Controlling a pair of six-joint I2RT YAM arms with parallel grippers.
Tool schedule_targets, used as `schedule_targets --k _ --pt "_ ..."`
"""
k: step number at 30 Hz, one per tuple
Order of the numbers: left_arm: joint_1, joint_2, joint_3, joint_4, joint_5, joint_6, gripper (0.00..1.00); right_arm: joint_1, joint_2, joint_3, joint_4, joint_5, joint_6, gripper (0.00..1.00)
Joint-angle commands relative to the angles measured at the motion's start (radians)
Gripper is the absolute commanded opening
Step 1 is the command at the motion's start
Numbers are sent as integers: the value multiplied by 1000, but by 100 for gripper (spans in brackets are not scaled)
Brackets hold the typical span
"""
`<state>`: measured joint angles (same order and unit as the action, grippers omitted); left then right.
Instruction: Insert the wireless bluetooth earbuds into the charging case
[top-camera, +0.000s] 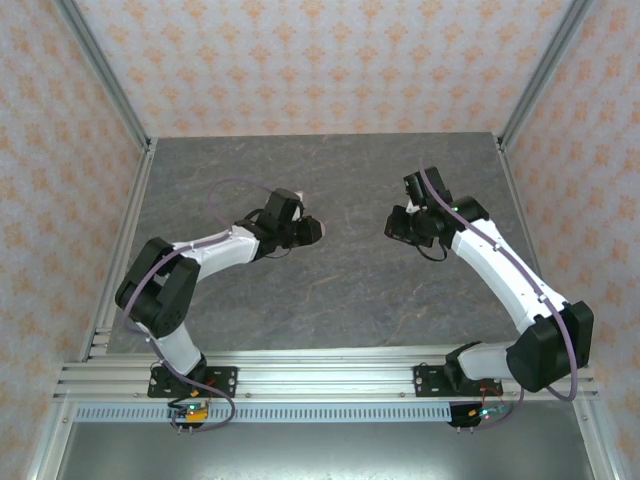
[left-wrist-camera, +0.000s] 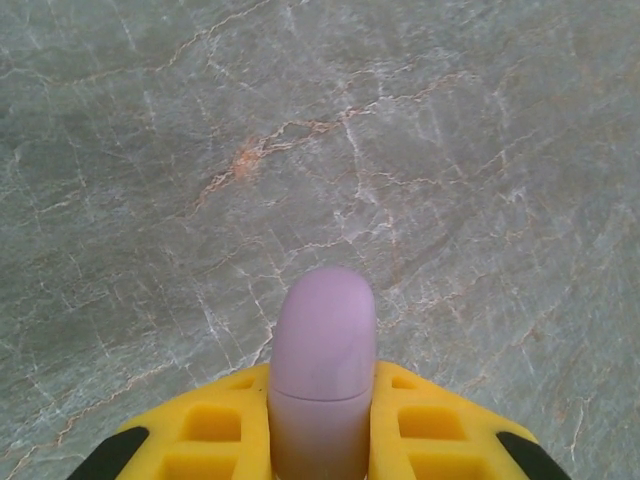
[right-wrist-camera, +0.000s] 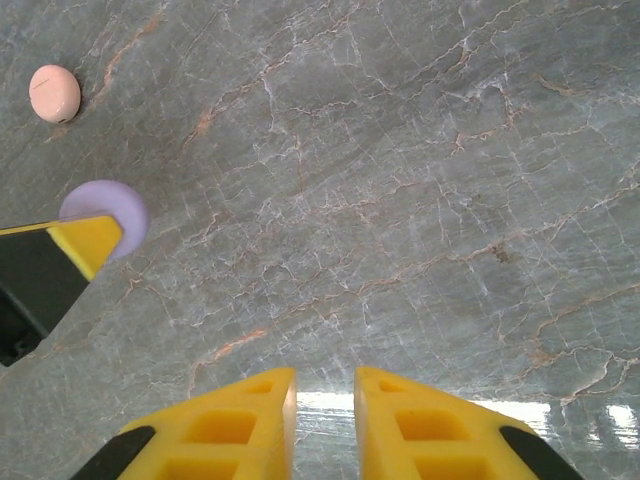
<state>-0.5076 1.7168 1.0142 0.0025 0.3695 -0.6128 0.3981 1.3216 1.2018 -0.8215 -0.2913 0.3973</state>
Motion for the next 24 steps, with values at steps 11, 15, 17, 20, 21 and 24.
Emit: schedule_targets --k 11,15,17,20,21,24 --pt "82 103 68 -77 -27 -25 20 -4 -9 -33 5 26 2 24" --pt "115 124 79 -100 -32 -8 20 -6 -7 -40 0 26 -1 24" --pt "127 137 84 -111 -37 1 20 -6 -5 -44 2 26 1 24" --pt "147 154 99 -137 -52 10 20 -6 -1 -46 0 26 -1 24" --pt "154 161 107 -147 -57 14 20 -6 2 -46 -1 26 -1 24" --pt "171 175 130 -186 -89 27 20 -6 8 -46 -3 23 -3 25"
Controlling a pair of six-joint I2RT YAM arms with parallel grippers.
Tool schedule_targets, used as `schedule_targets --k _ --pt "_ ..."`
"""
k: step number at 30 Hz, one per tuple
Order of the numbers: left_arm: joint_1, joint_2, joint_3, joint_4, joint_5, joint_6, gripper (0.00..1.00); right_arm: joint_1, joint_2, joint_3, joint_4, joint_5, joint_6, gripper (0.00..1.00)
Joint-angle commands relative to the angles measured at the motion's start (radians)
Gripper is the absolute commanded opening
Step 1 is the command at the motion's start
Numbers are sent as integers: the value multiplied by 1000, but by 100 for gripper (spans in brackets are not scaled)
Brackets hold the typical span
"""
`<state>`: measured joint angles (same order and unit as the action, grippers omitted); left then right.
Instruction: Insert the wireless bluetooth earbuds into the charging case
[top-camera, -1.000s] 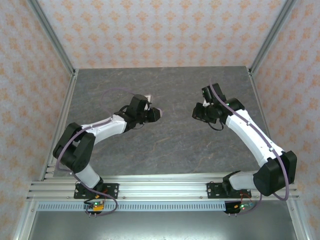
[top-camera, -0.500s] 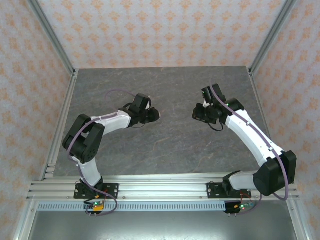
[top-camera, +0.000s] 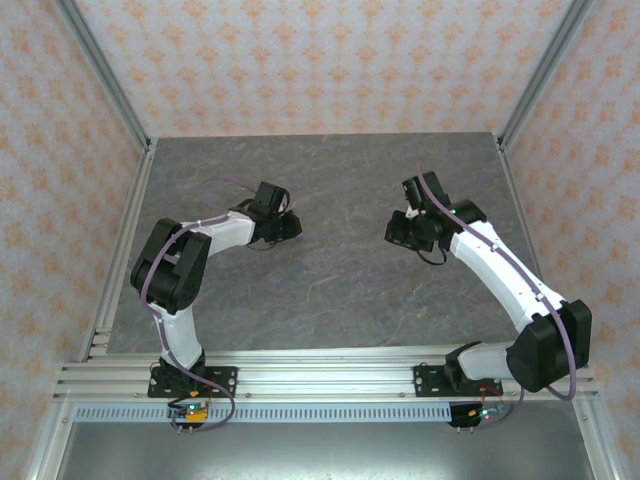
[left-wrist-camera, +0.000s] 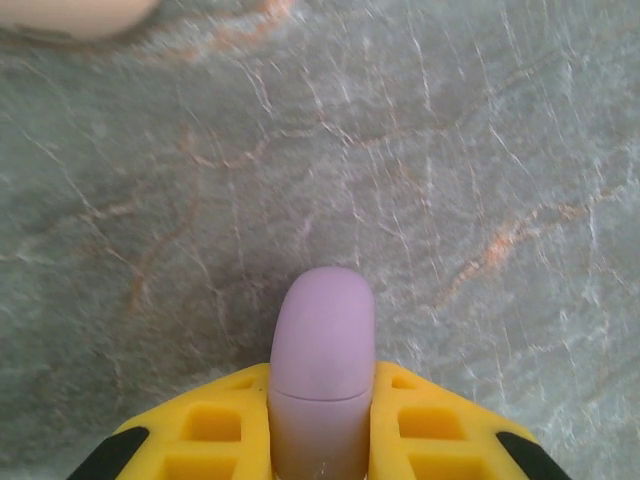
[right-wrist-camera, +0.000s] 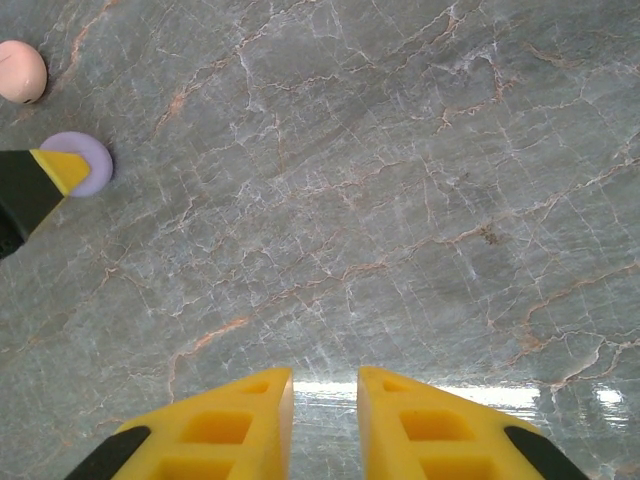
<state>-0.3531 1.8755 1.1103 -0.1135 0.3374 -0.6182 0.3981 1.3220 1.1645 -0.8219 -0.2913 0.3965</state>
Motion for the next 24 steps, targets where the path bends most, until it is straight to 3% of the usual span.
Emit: schedule_targets --k 1,15,24 --pt "20 20 38 -80 -67 37 21 -5 11 -7 -5 23 -4 25" --pt "31 5 40 -164 -183 99 59 -5 29 -11 -4 50 -11 28" --pt "31 -165 -13 -229 -298 187 69 -6 -3 -66 43 277 -11 32"
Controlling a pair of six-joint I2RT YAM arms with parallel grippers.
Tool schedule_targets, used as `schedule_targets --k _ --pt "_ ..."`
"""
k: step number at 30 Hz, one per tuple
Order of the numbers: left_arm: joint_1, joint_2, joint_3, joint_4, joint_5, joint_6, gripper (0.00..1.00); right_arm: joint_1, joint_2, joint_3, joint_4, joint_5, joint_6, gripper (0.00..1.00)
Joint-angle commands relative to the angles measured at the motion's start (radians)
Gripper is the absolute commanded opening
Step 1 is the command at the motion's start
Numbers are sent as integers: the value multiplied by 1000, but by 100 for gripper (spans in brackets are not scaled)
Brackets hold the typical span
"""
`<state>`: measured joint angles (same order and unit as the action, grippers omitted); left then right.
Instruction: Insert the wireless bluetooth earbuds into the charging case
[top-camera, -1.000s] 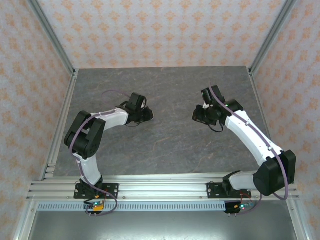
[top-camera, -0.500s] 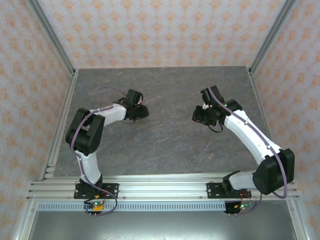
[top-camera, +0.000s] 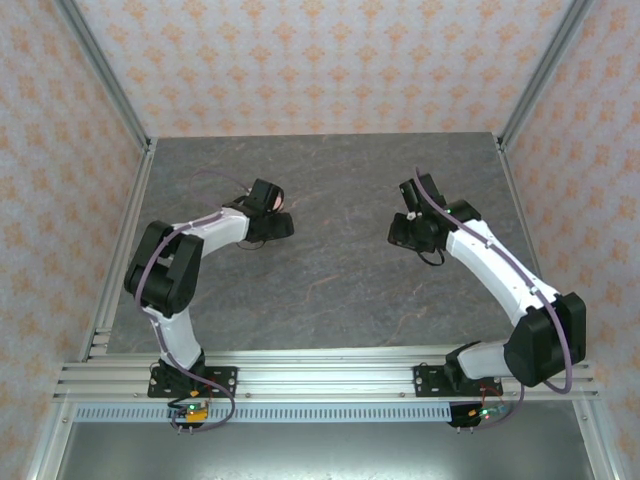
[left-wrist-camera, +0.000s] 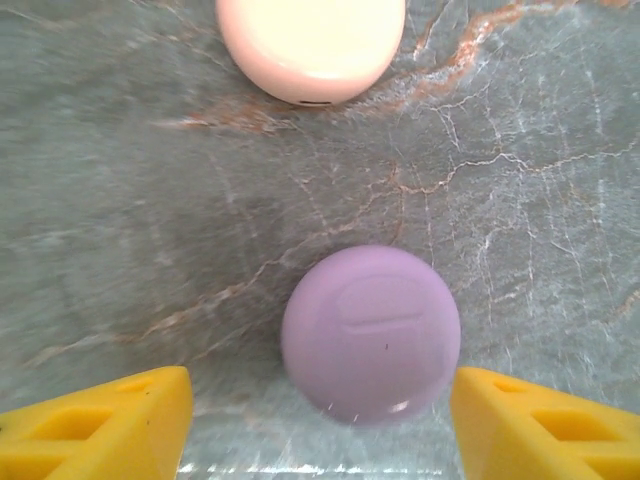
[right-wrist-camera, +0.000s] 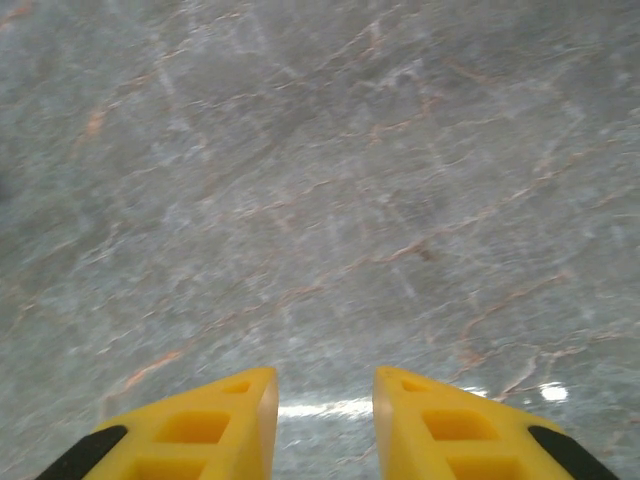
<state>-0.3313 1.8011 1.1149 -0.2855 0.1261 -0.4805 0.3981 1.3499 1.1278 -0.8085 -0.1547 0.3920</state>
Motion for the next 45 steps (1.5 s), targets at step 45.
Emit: schedule_targets --k 45 --pt "155 -549 -656 621 -363 545 82 -330 -114 -671 1145 368 -330 70"
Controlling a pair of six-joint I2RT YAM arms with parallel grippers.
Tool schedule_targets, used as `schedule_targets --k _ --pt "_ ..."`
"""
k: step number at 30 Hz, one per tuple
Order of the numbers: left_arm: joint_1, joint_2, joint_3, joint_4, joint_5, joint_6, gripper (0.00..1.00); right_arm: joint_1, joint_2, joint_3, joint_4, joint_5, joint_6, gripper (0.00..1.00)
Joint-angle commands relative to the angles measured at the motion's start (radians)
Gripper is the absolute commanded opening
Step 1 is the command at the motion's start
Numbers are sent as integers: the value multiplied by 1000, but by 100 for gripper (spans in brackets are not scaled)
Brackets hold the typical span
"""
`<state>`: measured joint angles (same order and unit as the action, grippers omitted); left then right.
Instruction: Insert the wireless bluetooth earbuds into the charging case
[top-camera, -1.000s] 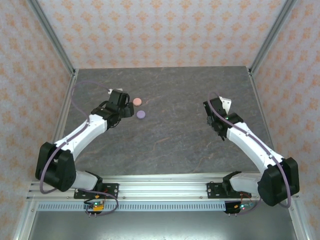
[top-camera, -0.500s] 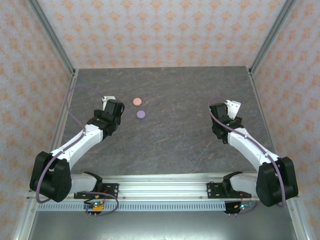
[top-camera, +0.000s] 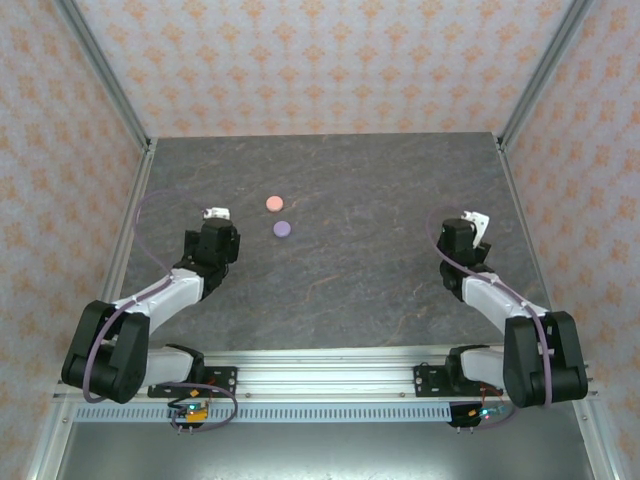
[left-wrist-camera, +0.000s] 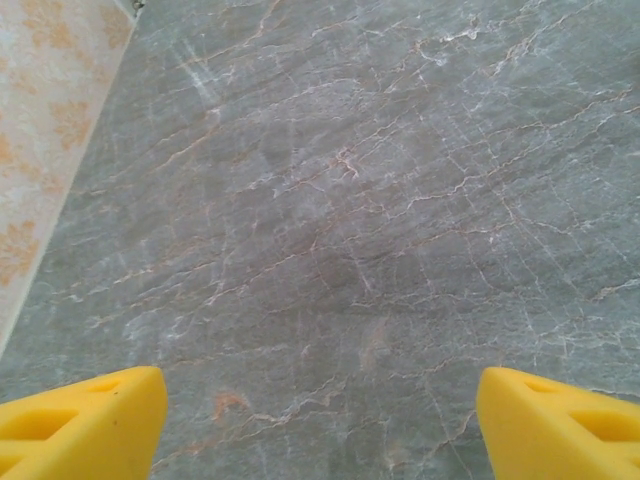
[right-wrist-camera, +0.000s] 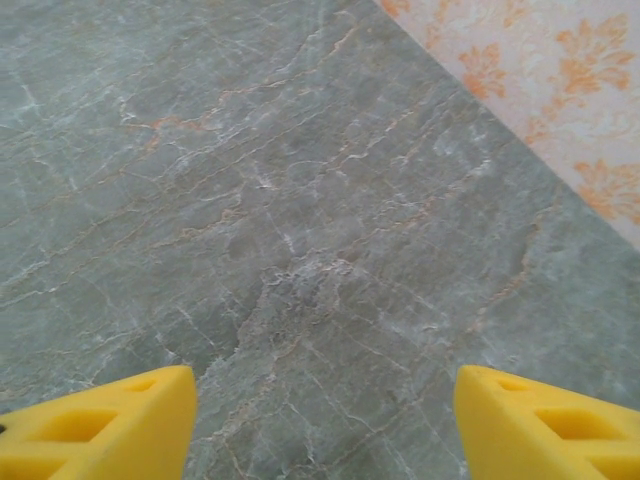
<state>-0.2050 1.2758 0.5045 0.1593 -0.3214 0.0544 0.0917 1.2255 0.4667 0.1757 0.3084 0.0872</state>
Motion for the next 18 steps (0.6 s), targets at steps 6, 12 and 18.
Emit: schedule_targets --k 6,12,18 --pt "118 -42 -103 304 237 -27 82 -81 42 -63 325 -226 -31 73" --pt "173 -28 -141 427 321 -51 82 -105 71 -95 455 -280 -53 73" --pt "192 29 -148 539 333 -52 82 -113 178 -91 574 -307 -78 75"
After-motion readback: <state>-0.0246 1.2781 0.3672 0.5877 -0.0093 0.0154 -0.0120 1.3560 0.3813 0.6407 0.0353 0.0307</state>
